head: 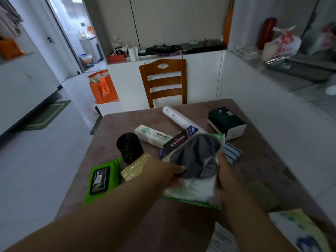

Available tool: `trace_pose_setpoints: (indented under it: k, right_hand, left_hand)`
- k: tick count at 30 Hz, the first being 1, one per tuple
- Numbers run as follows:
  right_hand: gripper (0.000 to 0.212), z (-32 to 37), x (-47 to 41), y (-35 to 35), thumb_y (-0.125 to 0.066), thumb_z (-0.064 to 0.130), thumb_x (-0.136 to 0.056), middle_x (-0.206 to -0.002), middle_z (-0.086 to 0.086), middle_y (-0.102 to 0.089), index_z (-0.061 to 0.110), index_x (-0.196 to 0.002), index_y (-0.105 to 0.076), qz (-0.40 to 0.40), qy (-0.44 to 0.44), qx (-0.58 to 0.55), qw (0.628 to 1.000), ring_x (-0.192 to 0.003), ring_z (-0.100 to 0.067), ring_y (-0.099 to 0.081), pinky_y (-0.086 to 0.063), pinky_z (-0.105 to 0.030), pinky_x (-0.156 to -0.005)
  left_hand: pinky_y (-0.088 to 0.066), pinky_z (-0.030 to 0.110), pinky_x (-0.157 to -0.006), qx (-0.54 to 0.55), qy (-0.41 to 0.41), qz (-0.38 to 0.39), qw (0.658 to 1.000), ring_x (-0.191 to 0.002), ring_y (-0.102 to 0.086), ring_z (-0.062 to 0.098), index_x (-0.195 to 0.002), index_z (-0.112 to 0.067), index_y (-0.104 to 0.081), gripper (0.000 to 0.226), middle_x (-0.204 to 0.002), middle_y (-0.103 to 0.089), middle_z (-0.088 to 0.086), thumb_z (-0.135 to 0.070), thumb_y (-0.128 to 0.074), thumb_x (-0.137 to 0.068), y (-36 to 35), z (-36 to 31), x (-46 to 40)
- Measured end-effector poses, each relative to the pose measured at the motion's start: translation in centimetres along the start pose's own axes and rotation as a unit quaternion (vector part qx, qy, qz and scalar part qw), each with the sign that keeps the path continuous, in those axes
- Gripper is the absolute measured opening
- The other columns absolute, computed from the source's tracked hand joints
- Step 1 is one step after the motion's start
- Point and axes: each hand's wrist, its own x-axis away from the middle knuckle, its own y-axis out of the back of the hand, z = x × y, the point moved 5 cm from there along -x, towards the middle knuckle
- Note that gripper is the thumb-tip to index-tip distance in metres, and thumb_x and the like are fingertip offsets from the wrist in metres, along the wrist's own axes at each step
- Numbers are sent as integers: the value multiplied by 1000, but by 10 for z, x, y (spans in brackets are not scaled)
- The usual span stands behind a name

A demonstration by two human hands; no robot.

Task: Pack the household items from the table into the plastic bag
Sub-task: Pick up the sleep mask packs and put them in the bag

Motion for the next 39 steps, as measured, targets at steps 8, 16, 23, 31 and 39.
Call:
trace_pose_setpoints:
  k: [8, 16, 23, 31, 39]
  right_hand:
    - [48, -13, 78, 36, -67, 14, -85, -117, -17, -63, 3, -130, -53, 15, 12, 107, 994, -82, -26, -65, -55, -34, -55]
    - [47, -60, 148, 16, -64, 22, -84, -126, -20, -63, 5, -128, -58, 143, -108, 112, 977, -111, -41, -62, -49, -52, -94]
    - [28, -118, 221, -28, -55, 17, -86, -77, -18, -75, -4, -95, -71, 256, -200, 230, 918, -58, -27, -72, -58, -30, -53]
    - [41, -188, 239, -50, -48, 10, -94, -49, -5, -67, -2, -63, -73, 294, -238, 365, 851, -40, -14, -64, -53, -21, -45]
    - [18, -223, 218, -65, -54, 9, -92, -69, -11, -56, -1, -84, -66, 173, -177, 407, 879, -60, -20, -52, -45, -24, -53]
  left_hand:
    - [-60, 34, -53, -92, 16, 42, 995, -46, -62, 17, -109, -7, -61, 36, -73, -65, 11, -24, -74, -80, -22, 51, 96]
    - [-36, 15, -42, -104, -10, -126, 987, -32, -49, 14, -85, -6, -58, 46, -61, -55, 10, -48, -41, -95, 107, 61, 182]
    - [-47, 30, -63, -118, -8, -203, 972, -64, -60, 27, -76, -7, -60, 50, -82, -66, 19, -47, -39, -97, 194, 101, 237]
    - [-47, 27, -65, -210, -1, -212, 954, -70, -61, 19, -126, -14, -57, 65, -112, -66, 17, -60, -26, -93, 227, 154, 270]
    - [-44, 34, -99, -325, 69, -63, 941, -65, -64, 13, -126, 5, -57, 83, -82, -74, 16, -55, -7, -96, 244, 174, 266]
